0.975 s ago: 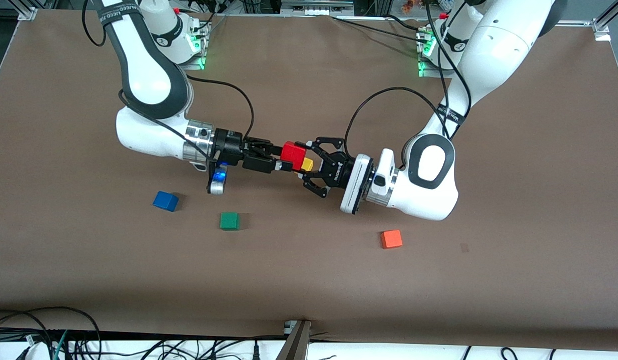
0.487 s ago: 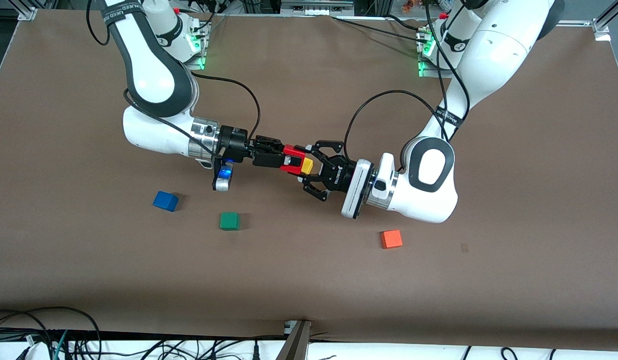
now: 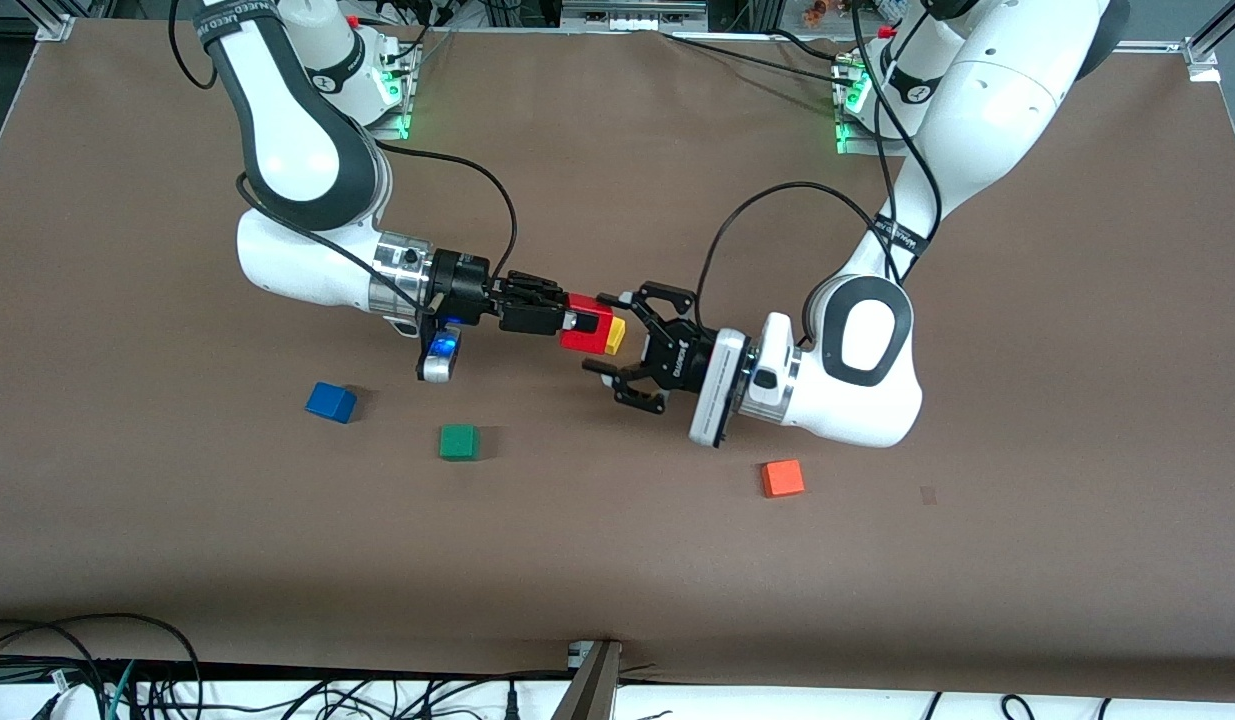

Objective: Pass red block to right arm, stack on blue
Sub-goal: 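Grasp the red cube with the right gripper while the left gripper releases, then lower the red cube onto the blue cube with the right gripper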

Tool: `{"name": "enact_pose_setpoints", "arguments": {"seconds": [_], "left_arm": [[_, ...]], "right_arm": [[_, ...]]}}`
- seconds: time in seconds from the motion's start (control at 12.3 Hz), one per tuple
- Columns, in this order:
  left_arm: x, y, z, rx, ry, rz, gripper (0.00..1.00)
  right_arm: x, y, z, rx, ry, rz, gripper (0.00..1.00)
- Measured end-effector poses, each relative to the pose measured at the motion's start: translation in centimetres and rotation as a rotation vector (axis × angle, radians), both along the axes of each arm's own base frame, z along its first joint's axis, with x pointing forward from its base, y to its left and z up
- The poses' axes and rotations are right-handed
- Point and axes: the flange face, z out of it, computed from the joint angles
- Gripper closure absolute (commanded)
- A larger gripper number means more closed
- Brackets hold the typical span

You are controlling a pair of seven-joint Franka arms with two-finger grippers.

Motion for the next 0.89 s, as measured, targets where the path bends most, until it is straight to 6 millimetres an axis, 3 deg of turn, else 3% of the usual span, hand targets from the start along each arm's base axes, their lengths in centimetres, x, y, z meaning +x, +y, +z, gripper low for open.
{"name": "enact_pose_setpoints", "arguments": {"seconds": [0.24,0.57,0.89], "left_arm": [[3.3,6.7,0.1,0.031,-0.022,0.101,0.0],[6.0,15.7,1.9,0.191,-0.159,0.081,0.0],[6.6,28.4,1.9,0.43,-0.214,0.009,0.0]], "right_arm": [[0.4,-1.1,0.4,-0.042,-0.034,0.009,1.0],[1.6,-4.9,-0.6,-0.301,-0.146,0.105,1.0],[2.0,-8.9,-3.1,-0.678,-0.256,0.305,1.0]]}}
